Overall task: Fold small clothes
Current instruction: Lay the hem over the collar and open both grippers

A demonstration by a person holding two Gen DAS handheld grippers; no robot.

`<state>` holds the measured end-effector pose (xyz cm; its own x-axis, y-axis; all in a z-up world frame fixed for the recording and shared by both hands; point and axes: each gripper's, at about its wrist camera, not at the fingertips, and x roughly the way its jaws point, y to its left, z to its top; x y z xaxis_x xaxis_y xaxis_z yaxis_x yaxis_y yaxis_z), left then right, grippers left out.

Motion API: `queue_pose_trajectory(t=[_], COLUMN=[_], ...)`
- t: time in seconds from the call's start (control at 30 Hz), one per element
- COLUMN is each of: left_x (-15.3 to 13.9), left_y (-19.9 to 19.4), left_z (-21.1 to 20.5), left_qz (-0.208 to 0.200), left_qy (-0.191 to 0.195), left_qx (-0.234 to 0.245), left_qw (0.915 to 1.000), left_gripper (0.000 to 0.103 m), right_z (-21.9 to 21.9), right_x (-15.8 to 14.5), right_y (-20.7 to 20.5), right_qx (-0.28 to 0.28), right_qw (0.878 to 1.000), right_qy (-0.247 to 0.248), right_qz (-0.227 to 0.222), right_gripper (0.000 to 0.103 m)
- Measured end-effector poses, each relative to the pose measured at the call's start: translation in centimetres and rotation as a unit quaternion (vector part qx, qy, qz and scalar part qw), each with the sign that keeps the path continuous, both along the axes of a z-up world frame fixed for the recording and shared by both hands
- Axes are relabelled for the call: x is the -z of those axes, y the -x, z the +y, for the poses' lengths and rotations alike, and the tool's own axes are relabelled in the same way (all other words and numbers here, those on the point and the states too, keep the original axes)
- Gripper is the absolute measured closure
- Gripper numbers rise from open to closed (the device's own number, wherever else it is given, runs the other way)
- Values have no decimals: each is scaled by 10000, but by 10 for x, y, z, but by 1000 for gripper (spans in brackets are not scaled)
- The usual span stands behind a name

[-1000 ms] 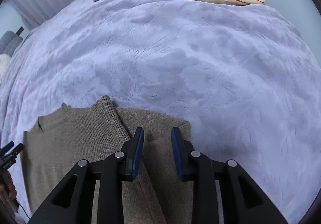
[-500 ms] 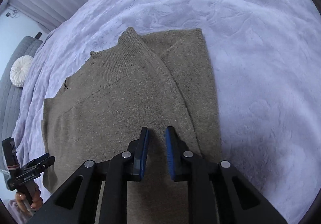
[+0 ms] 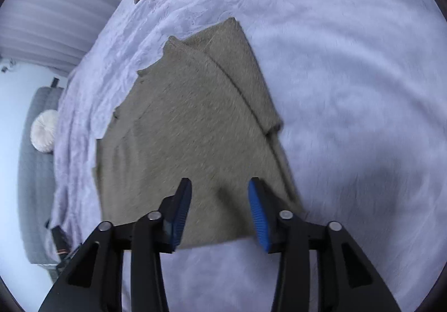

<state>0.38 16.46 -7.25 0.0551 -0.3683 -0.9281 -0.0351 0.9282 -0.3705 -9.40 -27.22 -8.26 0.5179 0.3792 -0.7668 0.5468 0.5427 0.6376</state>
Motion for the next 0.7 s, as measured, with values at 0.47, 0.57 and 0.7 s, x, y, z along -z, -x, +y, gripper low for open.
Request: queue_pose_trajectory(t=[0.47, 0.57, 0.7], left_x=[-34, -12, 5], left_y=[-5, 1, 8], left_z=[-30, -27, -17], left_qz=[-749, -605, -606], left_qy=[-517, -919, -872], left_qx=[669, 773, 644], left_qw=[9936, 9909, 9923], left_gripper=[86, 86, 86], right_z=[-4, -1, 2], right_x=[4, 6, 42], right_y=[-14, -17, -19], right_qx=[505, 139, -253], right_qw=[9987, 9988, 9956], right_qy=[-78, 395, 696], right_qz=[-78, 265, 567], right_gripper=[95, 95, 95])
